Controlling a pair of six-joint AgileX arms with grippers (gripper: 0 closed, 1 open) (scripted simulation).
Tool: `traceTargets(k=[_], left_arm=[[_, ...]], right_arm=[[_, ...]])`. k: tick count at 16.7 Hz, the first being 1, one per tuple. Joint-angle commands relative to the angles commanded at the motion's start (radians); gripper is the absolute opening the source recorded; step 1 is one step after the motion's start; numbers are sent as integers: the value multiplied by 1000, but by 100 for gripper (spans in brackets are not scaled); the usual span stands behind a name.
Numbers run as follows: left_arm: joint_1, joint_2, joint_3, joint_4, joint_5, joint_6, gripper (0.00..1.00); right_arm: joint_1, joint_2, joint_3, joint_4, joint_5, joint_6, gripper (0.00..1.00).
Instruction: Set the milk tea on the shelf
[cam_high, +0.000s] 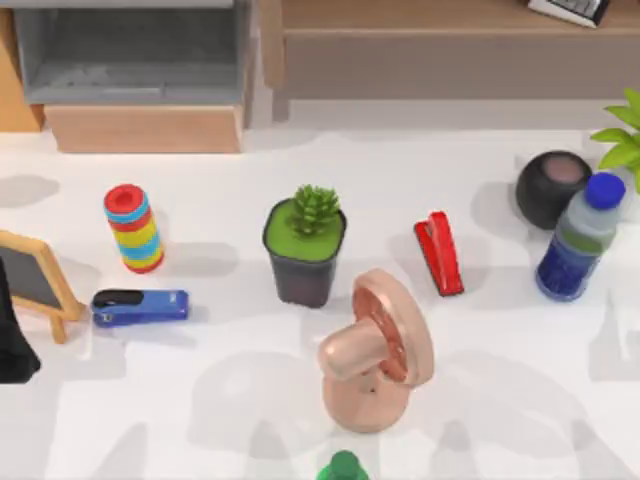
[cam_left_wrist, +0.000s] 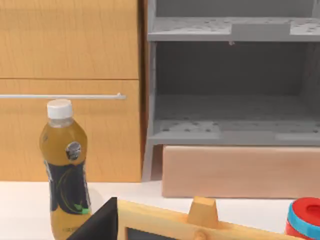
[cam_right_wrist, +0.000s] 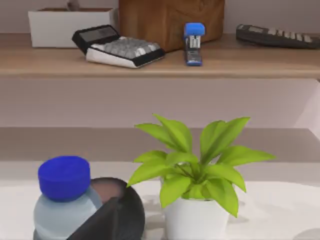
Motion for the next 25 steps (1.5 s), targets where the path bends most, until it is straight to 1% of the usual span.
traceTargets(k=[4,6,9,13,20,25], left_arm=[[0,0,0,0,0,0,100],[0,0,0,0,0,0,100],[0,0,0,0,0,0,100],[0,0,0,0,0,0,100],[0,0,0,0,0,0,100],[0,0,0,0,0,0,100]], right_arm=[[-18,31,11,30,-15,1,100],[-59,104,37,101,-50,2,100],[-151,295,95,271,-128,5,100],[-311,685,196,566,-271,7,100],[-614,1499,390,1147,-558,9,100],[-784,1969,501,1480,-731,9,100]])
